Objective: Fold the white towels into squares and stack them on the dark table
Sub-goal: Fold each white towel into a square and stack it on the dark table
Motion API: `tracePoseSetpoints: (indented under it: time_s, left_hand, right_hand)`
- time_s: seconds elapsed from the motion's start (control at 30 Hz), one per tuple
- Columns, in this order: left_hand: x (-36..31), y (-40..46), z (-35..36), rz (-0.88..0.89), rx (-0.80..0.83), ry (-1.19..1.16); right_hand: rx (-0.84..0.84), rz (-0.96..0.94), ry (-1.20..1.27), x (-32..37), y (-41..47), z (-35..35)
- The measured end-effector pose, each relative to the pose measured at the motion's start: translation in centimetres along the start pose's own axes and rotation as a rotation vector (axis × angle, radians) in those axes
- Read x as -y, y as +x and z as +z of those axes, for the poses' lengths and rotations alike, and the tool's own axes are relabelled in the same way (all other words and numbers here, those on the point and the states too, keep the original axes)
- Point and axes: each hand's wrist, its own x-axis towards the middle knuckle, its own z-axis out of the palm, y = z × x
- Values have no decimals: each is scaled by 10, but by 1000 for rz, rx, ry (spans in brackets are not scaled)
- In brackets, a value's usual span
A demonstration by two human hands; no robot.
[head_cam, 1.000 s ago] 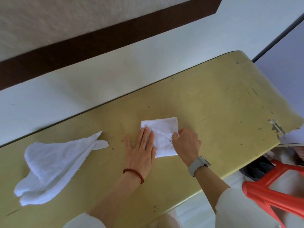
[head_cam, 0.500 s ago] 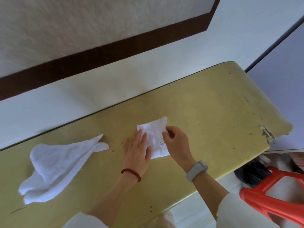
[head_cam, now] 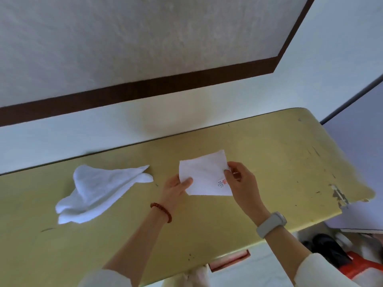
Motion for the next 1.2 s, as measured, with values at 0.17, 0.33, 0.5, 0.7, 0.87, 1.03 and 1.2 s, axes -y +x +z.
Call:
tracePoseSetpoints:
  time_s: [0.17,0.33,0.5,0.7,0.87,1.03,1.2]
  left_hand:
    - [21,-50,-36,74,-251,192]
    - [40,-122,-93,181,-543,355]
    - [66,-230,-157,220,-1001,416]
    - [132,-411,-221,261,-1344,437]
    - [233,-626,-263,78,-1598,109]
    - [323,-820,-273,81,-1772,-176]
    - [387,-928,-284,121,-1876,-353]
  right_hand:
    - [164,-6,-66,-4,-27,42]
    - [332,-254,-340,18,-79,102]
    - [516,-589,-447,64,-179,171]
    - [716,-918,-356,94,-355,234]
    - [1023,-937,-195,92,-567,291]
    - [1405,-957,-141,91,-771,325]
    - [1590,-1130,-131,82,-910,357]
